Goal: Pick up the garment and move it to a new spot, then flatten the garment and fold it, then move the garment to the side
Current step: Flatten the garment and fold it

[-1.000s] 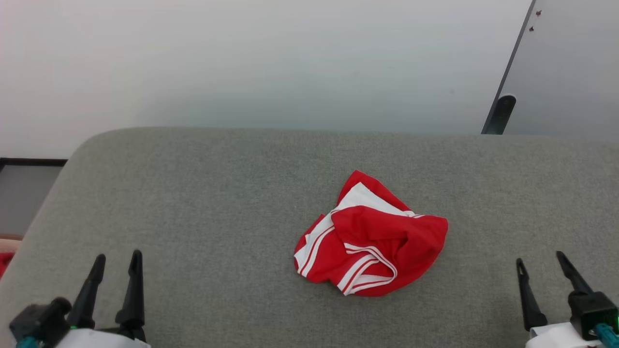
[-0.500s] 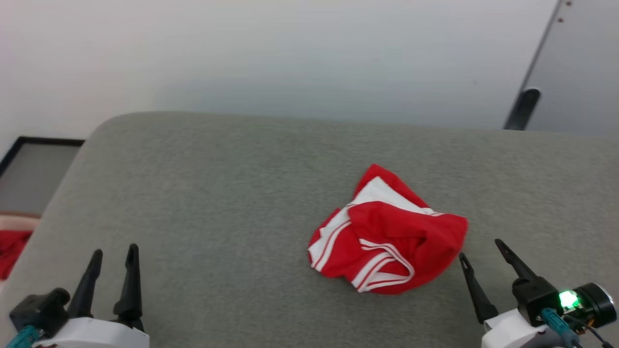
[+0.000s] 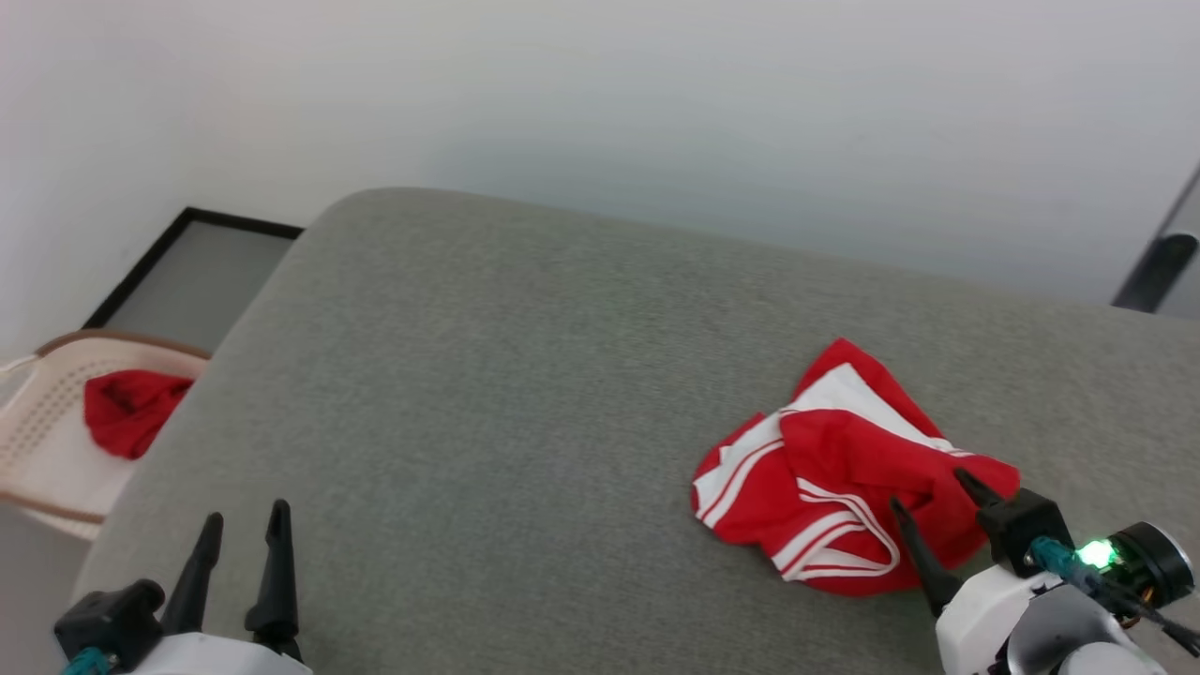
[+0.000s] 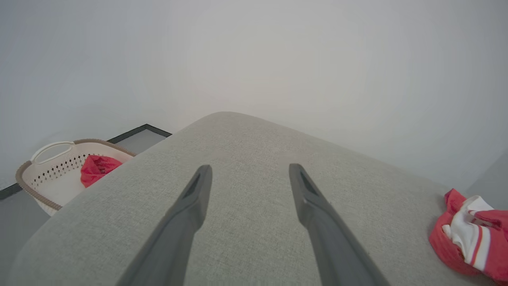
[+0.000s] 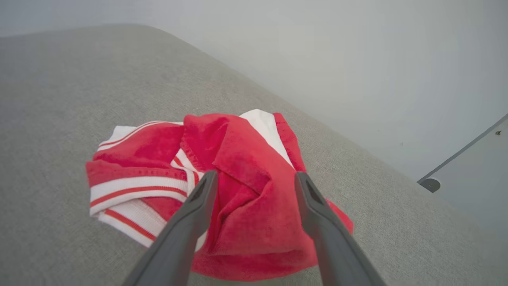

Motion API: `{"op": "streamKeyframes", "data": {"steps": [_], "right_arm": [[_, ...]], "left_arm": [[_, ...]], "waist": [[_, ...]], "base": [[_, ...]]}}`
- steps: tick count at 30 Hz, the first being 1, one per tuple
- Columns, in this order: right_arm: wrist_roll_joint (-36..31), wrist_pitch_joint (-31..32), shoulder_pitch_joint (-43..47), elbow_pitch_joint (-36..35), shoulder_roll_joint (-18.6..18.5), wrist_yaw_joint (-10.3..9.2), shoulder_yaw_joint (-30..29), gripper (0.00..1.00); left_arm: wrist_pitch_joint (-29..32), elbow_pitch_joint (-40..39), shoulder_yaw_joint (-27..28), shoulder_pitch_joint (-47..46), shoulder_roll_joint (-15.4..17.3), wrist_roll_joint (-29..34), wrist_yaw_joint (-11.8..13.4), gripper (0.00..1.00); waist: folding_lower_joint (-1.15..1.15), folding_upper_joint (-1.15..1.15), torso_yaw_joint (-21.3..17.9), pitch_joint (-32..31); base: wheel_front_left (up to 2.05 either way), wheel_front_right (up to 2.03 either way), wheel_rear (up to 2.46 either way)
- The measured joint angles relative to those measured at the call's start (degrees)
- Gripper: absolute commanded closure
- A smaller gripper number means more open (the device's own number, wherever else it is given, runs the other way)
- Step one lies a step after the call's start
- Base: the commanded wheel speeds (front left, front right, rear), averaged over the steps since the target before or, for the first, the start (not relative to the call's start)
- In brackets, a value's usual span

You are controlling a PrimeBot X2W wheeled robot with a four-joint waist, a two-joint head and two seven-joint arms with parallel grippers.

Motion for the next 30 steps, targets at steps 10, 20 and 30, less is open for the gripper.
{"op": "streamKeyframes", "data": {"steps": [10, 20, 30], "right_arm": [[2.2, 17.3, -1.3, 0.3, -0.8, 0.00, -1.6, 0.00], [4.4, 25.9, -4.9, 3.3, -0.5, 0.00, -2.2, 1.00], [9.8, 29.7, -8.1, -1.3, -2.9, 0.00, -1.7, 1.00]], "left_arm": [[-0.2, 1.2, -0.1, -0.2, -1.6, 0.0, -0.1, 0.00], [-0.3, 2.4, -0.1, -2.3, -3.5, 0.2, -0.6, 0.00], [-0.3, 3.0, 0.8, -2.8, -4.1, 0.4, -1.1, 0.00]], "waist": [[0.00, 0.00, 3.0, 0.4], [0.00, 0.00, 3.7, 2.8], [0.00, 0.00, 2.1, 3.8]], "base": [[0.00, 0.00, 0.00], [0.00, 0.00, 0.00], [0.00, 0.00, 0.00]]}}
